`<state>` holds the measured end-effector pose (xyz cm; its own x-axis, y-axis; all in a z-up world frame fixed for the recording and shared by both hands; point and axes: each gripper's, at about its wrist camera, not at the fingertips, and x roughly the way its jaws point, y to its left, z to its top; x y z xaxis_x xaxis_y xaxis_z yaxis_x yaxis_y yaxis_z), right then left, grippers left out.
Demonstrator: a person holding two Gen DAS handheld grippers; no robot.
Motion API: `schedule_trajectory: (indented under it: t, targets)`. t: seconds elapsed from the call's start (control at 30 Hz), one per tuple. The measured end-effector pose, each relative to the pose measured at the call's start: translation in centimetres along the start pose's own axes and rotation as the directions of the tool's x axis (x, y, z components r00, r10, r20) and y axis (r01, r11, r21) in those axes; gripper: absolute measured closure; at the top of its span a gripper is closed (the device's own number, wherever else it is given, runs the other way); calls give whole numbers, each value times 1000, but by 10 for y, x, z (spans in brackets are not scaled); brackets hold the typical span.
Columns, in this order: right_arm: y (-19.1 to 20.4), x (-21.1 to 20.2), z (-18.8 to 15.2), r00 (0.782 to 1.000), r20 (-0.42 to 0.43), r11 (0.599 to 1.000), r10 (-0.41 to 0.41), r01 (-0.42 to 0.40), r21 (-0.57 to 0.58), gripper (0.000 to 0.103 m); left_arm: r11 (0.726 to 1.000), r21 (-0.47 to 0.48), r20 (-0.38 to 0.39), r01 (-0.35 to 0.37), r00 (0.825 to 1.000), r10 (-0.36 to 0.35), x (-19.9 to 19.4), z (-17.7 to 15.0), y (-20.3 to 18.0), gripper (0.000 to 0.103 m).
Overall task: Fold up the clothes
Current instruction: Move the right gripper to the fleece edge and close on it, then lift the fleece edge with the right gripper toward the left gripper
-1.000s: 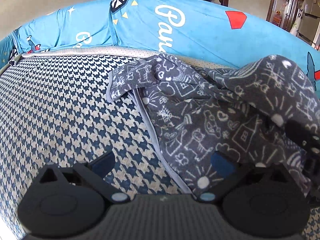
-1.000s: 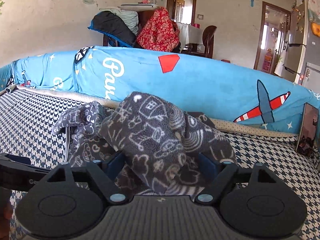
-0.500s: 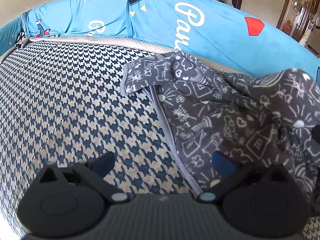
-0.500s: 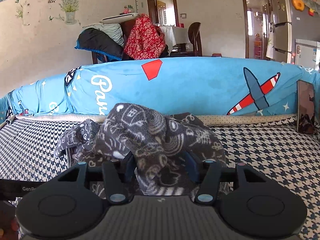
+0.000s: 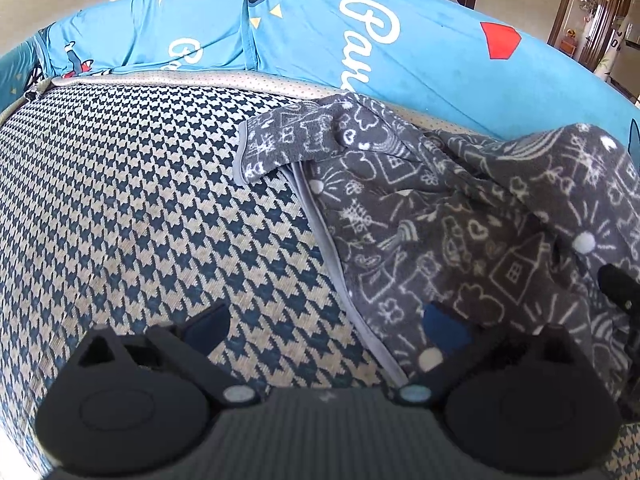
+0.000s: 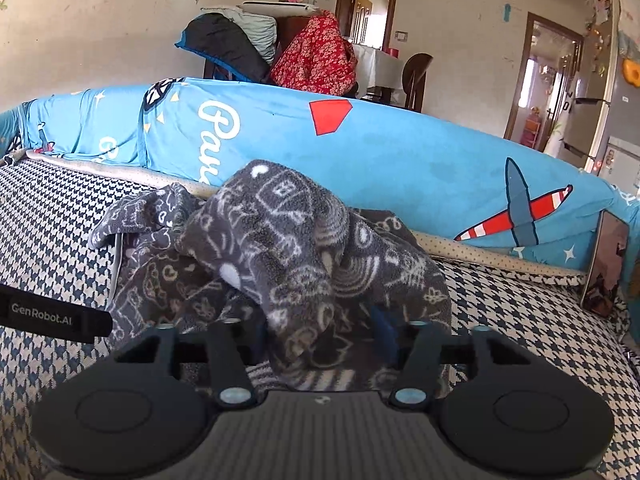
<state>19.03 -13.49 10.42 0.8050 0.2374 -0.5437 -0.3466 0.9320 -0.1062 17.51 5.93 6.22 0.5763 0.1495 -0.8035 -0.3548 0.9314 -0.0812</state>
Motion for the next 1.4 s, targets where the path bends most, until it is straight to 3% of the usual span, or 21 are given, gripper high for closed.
schedule_trajectory:
  t: [0.03,0.07,0.17,0.27,0.43,0.87,0.97,1.2,1.4]
  targets:
    - [-4,-1,1,1000,10,999,17,-18,29,75,1000,3,3,-2,1000,2,0,0,0,0]
    - [-9,-4,3,999,28,998,29,-31,57,88,1000,6,6,-4,1000,4,-1,0,0,0]
    - [-28,-17,11,994,107,989,36,-51,139,92,1000,15,10,-8,1000,8,-2,0,1,0]
    - [-50,-29,19,985,170,971,21,-61,231,92,1000,18,8,-10,1000,10,-1,0,3,0]
    - [-83,-40,23,980,196,944,-14,-51,325,93,1000,14,5,-10,1000,10,-1,-1,5,0]
    - [-116,-58,15,979,184,931,-84,11,364,93,998,62,19,-24,1000,23,-4,-5,-6,0]
    - [-116,-57,13,982,164,935,-91,28,352,92,997,68,16,-20,1000,19,-3,-6,-9,0]
    - [-122,-63,11,980,164,921,-114,42,388,73,997,72,41,-37,999,34,-5,-5,-11,0]
    - [-124,-67,10,980,160,921,-122,52,387,65,996,76,47,-36,998,32,-7,-5,-12,0]
